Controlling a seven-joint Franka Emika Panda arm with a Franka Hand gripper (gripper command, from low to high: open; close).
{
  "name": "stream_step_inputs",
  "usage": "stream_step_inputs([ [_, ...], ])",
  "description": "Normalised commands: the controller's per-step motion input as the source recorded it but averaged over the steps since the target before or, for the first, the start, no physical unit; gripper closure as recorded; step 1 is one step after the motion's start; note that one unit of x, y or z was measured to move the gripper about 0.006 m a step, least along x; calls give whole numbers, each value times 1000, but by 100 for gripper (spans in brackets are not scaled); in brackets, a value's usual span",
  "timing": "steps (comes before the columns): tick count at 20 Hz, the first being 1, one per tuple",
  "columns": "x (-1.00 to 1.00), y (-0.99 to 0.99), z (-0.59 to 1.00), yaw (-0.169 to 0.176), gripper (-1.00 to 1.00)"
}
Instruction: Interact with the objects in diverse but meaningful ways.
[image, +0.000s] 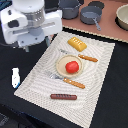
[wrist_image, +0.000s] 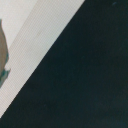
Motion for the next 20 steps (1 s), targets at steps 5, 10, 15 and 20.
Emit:
stream_step_inputs([
  [5, -465, -755, -111, 0, -100],
  [10, -110, -259, -144, 8, -100],
  [15, 17, -155, -210, 4, -100],
  [20, 46, -181, -282, 3, -100],
])
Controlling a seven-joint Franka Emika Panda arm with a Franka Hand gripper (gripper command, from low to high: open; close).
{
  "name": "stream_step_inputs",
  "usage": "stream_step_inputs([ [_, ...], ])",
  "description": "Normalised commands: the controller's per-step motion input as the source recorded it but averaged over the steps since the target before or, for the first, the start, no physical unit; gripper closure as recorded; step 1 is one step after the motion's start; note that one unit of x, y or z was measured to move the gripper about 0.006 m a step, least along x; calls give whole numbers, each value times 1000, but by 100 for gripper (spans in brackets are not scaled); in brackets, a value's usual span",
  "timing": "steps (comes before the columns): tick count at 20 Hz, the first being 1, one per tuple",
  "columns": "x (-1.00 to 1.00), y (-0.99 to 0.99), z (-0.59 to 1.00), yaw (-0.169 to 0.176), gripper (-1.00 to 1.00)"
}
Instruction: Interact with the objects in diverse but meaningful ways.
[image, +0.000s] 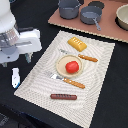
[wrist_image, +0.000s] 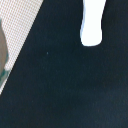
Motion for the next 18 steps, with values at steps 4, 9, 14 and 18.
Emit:
stream_step_inputs([
  [4, -80, -292, -355, 12, -100],
  [9, -295, -342, -365, 4, -100],
  [14, -225, -269, -316, 0, -100],
  [18, 14, -109, -266, 0, -100],
])
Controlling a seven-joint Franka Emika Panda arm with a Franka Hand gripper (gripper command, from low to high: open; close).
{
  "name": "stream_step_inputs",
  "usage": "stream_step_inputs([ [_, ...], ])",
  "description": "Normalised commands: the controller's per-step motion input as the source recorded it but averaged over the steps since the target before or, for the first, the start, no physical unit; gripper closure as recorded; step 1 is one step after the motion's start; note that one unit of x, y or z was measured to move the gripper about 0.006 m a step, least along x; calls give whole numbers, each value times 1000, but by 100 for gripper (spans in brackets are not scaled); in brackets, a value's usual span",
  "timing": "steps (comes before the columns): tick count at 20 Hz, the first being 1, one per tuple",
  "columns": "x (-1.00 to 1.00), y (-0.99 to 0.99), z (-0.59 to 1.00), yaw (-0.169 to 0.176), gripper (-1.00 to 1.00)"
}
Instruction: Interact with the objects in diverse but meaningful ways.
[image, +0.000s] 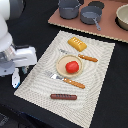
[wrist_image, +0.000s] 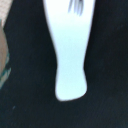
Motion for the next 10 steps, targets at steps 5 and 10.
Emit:
stream_step_inputs([
  [5, 404, 5, -94, -2, -100],
  [10, 349, 1, -131, -3, -100],
])
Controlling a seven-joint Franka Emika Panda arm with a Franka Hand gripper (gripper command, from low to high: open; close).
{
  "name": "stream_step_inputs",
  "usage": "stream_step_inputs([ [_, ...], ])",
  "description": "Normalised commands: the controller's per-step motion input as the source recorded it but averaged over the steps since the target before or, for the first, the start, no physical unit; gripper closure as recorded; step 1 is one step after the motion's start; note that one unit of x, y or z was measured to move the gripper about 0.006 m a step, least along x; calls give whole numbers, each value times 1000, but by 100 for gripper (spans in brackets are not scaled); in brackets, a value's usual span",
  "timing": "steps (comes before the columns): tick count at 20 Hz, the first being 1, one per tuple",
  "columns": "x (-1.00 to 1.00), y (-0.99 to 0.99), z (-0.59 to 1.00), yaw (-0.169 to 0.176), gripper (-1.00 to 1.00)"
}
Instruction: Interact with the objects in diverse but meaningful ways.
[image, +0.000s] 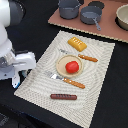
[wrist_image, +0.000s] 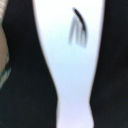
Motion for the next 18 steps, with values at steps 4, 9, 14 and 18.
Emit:
stream_step_inputs([
  [4, 194, 0, -159, 0, -100],
  [9, 141, 0, -165, 0, 100],
  [14, 141, 0, -154, 0, 100],
  [18, 155, 0, -105, 0, 100],
])
